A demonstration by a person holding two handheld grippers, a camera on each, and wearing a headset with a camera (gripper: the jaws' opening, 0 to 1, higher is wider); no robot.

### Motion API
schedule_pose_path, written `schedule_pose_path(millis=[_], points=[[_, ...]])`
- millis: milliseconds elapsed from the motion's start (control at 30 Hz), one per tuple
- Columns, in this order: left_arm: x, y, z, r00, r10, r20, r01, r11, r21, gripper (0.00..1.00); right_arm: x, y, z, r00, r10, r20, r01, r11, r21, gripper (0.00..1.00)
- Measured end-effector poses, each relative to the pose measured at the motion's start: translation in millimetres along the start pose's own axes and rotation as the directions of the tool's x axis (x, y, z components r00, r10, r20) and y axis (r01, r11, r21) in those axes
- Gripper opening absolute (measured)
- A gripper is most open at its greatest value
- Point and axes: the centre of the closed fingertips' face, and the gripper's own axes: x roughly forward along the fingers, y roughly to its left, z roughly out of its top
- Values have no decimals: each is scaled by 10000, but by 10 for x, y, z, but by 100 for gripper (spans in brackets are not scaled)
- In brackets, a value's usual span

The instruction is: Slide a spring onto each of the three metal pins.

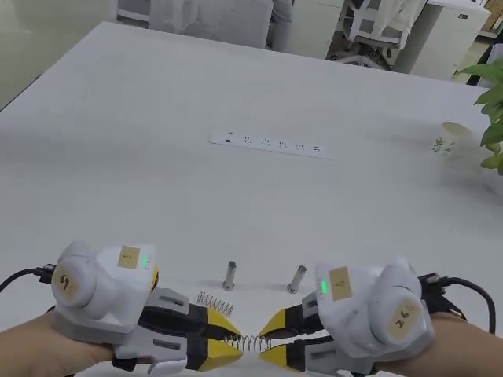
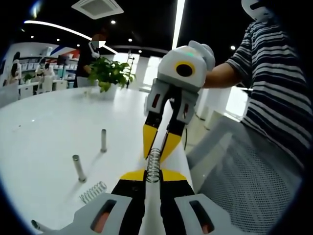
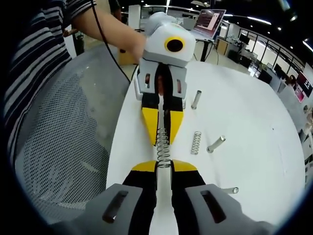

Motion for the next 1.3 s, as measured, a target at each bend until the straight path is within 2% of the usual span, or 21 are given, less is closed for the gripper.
schedule_pose_path(millis=[400,1000,1233,1300], points=[[-15,21,-22,10000,66,-39,-65,10000,39,2,-67,-34,121,9996,-24,292,30,9998,-212,7],[-16,28,-27,10000,64,-15,-64,10000,33,2,-85,-32,196,9978,91,655,-76,9997,-229,7],[-4,26,-48,9999,78,-121,-76,9999,120,2,-105,-33,322,9929,165,1177,-180,9998,115,7],[-1,31,-51,9998,98,-150,-96,9999,134,2,-94,-33,327,9934,157,1139,-163,9999,43,7]])
